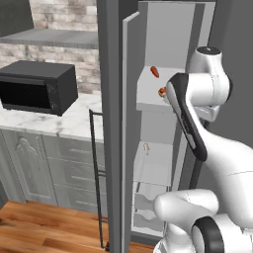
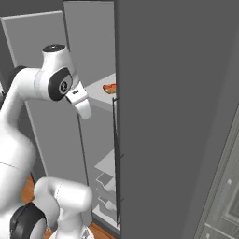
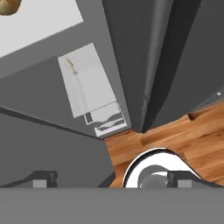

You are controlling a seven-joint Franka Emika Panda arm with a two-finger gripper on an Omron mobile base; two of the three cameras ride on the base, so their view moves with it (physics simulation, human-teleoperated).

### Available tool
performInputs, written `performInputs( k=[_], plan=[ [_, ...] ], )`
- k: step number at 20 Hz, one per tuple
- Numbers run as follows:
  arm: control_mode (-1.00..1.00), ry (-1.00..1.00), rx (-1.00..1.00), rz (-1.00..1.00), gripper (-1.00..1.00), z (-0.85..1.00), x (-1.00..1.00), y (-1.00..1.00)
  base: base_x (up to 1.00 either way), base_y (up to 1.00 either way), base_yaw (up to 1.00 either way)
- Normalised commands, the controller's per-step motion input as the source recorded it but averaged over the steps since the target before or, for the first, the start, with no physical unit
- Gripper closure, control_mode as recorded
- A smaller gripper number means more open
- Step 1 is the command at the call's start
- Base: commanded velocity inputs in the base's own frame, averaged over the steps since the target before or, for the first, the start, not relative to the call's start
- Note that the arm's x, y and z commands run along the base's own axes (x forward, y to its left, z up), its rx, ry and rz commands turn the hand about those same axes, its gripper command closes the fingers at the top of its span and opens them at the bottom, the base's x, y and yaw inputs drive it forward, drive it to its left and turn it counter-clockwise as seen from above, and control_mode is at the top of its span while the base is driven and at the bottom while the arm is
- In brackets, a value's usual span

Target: Store the hot dog in the freezer for long-term storage. Close the freezer door after placing the cooked food.

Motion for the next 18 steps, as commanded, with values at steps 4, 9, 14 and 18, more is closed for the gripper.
performInputs(
  k=[4,9,14,18],
  plan=[
    [-1.00,-0.02,-0.04,0.20,-1.00,0.00,-0.73,-0.06,0.00,0.00,0.00],
    [-1.00,0.04,-0.05,0.34,-1.00,0.00,-0.41,0.00,0.00,0.00,0.00],
    [-1.00,0.16,-0.03,0.35,-1.00,-0.01,-0.28,0.00,0.00,0.00,0.00],
    [-1.00,0.14,-0.11,0.22,-1.00,-0.09,-0.37,0.02,0.00,0.00,0.00]
  ],
)
